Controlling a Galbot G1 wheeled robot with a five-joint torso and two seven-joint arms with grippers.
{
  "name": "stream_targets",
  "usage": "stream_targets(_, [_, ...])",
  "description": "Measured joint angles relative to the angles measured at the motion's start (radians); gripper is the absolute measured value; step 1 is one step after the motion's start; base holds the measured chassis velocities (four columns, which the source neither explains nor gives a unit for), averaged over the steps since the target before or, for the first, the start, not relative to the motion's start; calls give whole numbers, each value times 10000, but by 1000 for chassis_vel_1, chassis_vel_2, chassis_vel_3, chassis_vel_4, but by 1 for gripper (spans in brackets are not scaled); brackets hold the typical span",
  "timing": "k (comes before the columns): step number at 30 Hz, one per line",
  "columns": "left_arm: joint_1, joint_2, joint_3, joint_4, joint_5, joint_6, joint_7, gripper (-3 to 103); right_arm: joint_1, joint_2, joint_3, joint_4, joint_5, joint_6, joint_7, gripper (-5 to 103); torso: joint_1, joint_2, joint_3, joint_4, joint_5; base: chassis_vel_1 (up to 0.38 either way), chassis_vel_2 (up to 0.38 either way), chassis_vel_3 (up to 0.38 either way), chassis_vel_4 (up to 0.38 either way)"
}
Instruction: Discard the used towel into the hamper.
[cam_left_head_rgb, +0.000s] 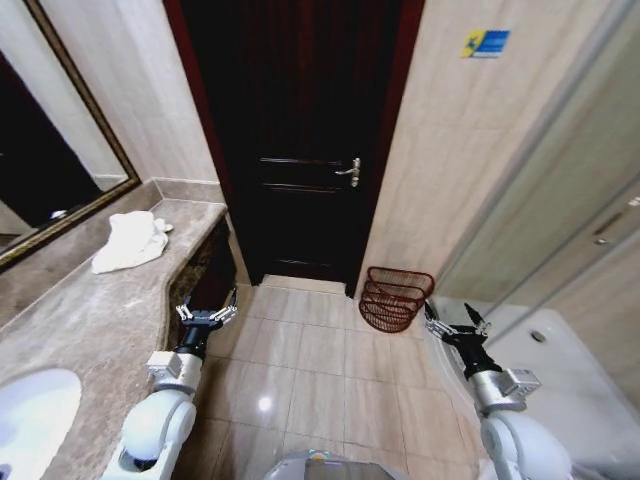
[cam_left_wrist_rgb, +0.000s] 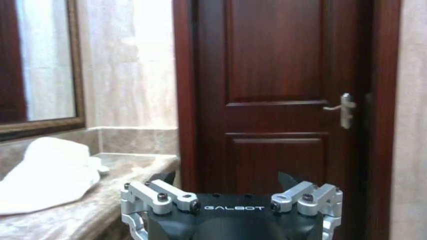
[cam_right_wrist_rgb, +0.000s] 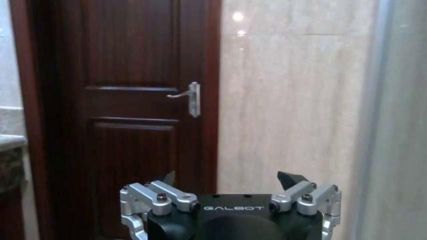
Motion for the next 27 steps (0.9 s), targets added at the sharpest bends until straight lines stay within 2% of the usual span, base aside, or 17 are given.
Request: stream_targets(27, [325,-355,-49,-321,375,-139,16,100,-26,-262,88,-104,260,110,-66,100,0,0,0,2,-2,23,201,206,25])
